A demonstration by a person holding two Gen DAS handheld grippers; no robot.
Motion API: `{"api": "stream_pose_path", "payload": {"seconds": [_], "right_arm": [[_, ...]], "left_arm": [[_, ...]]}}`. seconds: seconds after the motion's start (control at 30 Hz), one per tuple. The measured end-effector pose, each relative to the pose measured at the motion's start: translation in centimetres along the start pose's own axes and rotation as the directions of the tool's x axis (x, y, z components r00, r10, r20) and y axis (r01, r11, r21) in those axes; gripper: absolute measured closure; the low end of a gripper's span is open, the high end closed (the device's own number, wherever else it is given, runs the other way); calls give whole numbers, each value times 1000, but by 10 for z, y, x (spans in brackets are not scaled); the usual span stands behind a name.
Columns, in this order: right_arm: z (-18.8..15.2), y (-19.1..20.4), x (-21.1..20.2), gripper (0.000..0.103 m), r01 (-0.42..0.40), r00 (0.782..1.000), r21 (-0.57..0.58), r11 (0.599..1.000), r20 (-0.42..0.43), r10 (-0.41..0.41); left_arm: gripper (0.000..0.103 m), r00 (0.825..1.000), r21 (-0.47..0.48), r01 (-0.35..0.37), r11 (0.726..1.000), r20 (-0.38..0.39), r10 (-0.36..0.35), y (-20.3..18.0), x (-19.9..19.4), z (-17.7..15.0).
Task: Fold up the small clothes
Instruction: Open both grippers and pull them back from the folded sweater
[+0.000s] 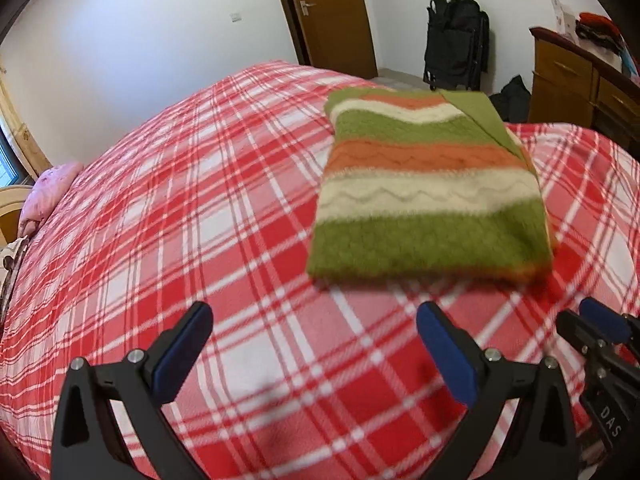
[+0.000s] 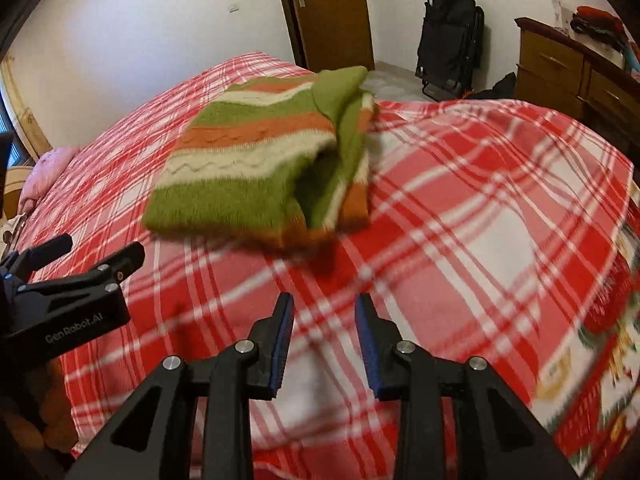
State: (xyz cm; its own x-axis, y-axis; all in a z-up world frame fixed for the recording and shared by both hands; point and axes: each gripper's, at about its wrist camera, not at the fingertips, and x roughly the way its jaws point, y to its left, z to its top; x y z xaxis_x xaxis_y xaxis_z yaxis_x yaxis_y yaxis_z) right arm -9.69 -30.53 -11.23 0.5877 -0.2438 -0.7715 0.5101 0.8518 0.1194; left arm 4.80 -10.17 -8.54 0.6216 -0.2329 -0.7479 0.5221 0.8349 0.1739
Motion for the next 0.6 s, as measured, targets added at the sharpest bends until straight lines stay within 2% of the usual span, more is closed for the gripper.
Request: {"api": "stream_pose_path", "payload": {"seconds": [0.1, 0.2, 0.33, 0.43, 0.5, 0.6], "right_arm": [[2, -4, -10, 68, -19, 1000, 36, 999, 3, 18], [7, -1, -20, 39, -24, 999, 46, 999, 23, 23], [12, 7, -35, 37, -29, 998, 43, 999, 58, 26], [13, 15, -48, 37, 12, 995, 32, 999, 94, -15], [12, 20, -59, 37, 44, 989, 27, 999, 140, -47], [11, 26, -83, 37, 50, 967, 19, 999, 250, -54]], "left_arm": [[0, 999, 11, 34, 999, -40, -34, -6, -3, -14], [0, 994, 36, 48, 998, -103, -44, -15, -2, -31], [0, 988, 59, 41, 997, -153, -31, -18, -6, -49], [0, 985, 19, 50, 999, -169, -46, -8, -15, -53], [0, 989, -2, 30, 1000, -144, -30, -1, -27, -52], [0, 999, -21, -15, 1000, -45, 14, 5, -53, -50]]}}
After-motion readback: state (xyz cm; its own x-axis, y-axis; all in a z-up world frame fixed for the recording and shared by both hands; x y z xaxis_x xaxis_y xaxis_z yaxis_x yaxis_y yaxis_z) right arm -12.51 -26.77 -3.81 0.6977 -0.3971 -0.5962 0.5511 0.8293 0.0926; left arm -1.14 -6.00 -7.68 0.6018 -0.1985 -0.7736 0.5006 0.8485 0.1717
